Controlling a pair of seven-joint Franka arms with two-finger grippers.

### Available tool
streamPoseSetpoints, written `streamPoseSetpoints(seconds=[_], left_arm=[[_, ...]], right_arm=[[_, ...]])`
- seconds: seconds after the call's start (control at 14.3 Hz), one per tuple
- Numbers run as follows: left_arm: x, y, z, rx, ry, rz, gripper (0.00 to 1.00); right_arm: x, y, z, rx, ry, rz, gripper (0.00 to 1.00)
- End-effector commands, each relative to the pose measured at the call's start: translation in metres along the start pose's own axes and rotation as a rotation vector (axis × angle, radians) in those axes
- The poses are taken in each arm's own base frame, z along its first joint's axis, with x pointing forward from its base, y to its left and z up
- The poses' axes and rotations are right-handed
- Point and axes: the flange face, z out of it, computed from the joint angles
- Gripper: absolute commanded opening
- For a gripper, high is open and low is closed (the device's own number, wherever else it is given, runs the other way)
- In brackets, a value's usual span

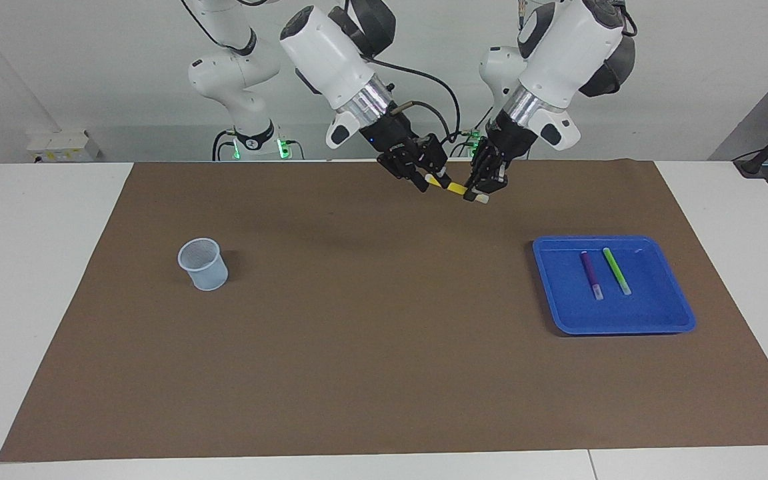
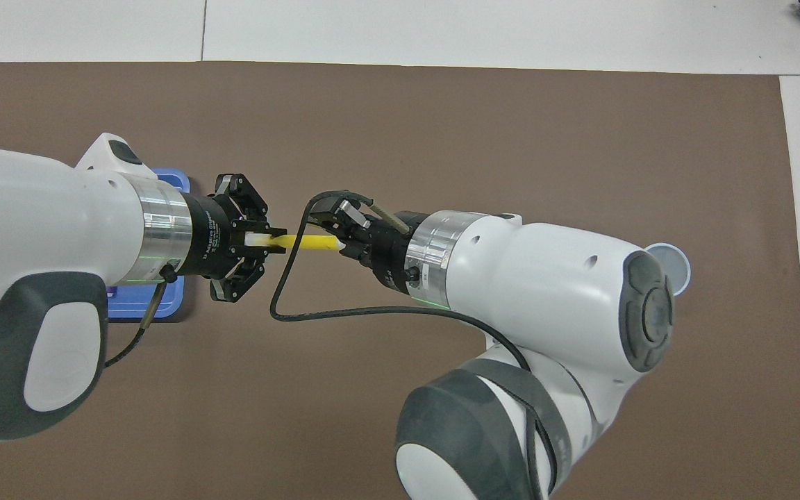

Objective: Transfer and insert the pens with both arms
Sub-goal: 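Close the right gripper on the yellow pen's free end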

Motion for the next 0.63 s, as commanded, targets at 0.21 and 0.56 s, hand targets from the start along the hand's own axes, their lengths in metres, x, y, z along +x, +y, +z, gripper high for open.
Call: streamPoseSetpoints(seconds=[0.21, 0.56], left_arm=[[-0.0022, -0.0111, -0.0045, 0.008, -0.015, -0.013, 0.00], [-0.0024, -0.0114, -0.0054, 0.007, -0.015, -0.014, 0.00]], right_arm=[[-0.0016, -0.0012, 0.0016, 0.022, -0.004, 0.022, 0.57], [-0.0016, -0.0012, 0.0016, 0.023, -0.005, 0.024, 0.39]])
